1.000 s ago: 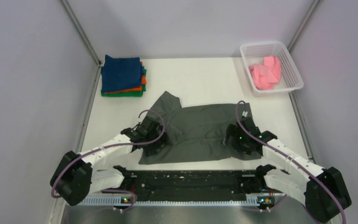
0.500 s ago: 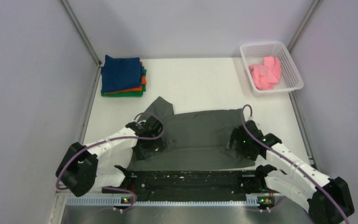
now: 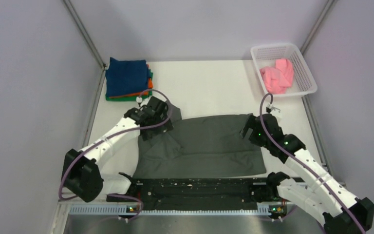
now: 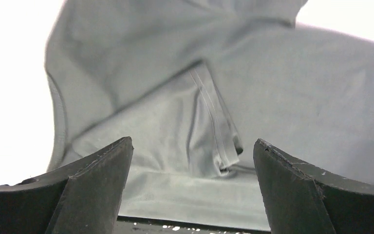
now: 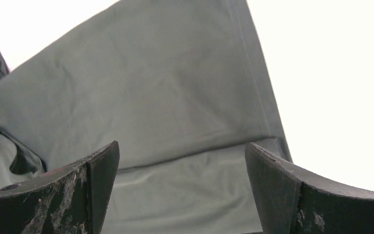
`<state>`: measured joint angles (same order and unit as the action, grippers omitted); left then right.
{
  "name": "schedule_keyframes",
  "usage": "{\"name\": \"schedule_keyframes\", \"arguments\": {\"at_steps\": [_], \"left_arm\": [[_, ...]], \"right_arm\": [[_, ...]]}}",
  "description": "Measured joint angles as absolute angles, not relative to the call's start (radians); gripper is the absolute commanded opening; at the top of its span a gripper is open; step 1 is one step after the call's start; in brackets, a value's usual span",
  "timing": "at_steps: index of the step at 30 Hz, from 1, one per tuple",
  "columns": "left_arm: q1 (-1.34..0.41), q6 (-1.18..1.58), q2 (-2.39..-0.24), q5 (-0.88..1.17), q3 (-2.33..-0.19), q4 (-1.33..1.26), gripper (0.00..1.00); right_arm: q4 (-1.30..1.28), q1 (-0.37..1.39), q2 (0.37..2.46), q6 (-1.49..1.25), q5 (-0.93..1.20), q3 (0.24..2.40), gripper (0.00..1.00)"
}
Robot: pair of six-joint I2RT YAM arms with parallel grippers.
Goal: Fold and stack the t-shirts
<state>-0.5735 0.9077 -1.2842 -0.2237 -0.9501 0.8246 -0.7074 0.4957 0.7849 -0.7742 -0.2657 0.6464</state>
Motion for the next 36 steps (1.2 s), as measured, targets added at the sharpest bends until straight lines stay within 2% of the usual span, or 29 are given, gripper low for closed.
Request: {"name": "schedule_keyframes", "arguments": {"at_steps": [5, 10, 17, 20, 29, 36], "left_arm": [[-0.451, 0.830, -1.413, -0.252, -1.099, 0.825, 0.99], [-0.410, 0.735, -1.578, -0.239, -1.252, 0.785, 0.98], [-0.392, 0.638, -1.929, -0.255, -1.631, 0.778, 0.82], [-0.373, 0.598, -2.059, -0.259, -1.729, 0.780, 0.76], [-0.308, 0.528, -2.260, -0.287, -1.864, 0.805, 0.54], [-0.313, 0.519, -2.271, -0.286, -1.872, 0.815, 0.53]], "right_arm": [[-0.672, 0.496, 0.801, -0.740, -0.358, 0.670, 0.99], [-0.609, 0.496, 0.826, -0.707, -0.401, 0.670, 0.99], [-0.560, 0.496, 0.929, -0.671, -0.423, 0.670, 0.99], [-0.560, 0.496, 0.945, -0.661, -0.426, 0.670, 0.99], [-0.540, 0.495, 0.945, -0.654, -0.426, 0.668, 0.99], [-0.535, 0.494, 0.945, -0.655, -0.426, 0.661, 0.99]]}}
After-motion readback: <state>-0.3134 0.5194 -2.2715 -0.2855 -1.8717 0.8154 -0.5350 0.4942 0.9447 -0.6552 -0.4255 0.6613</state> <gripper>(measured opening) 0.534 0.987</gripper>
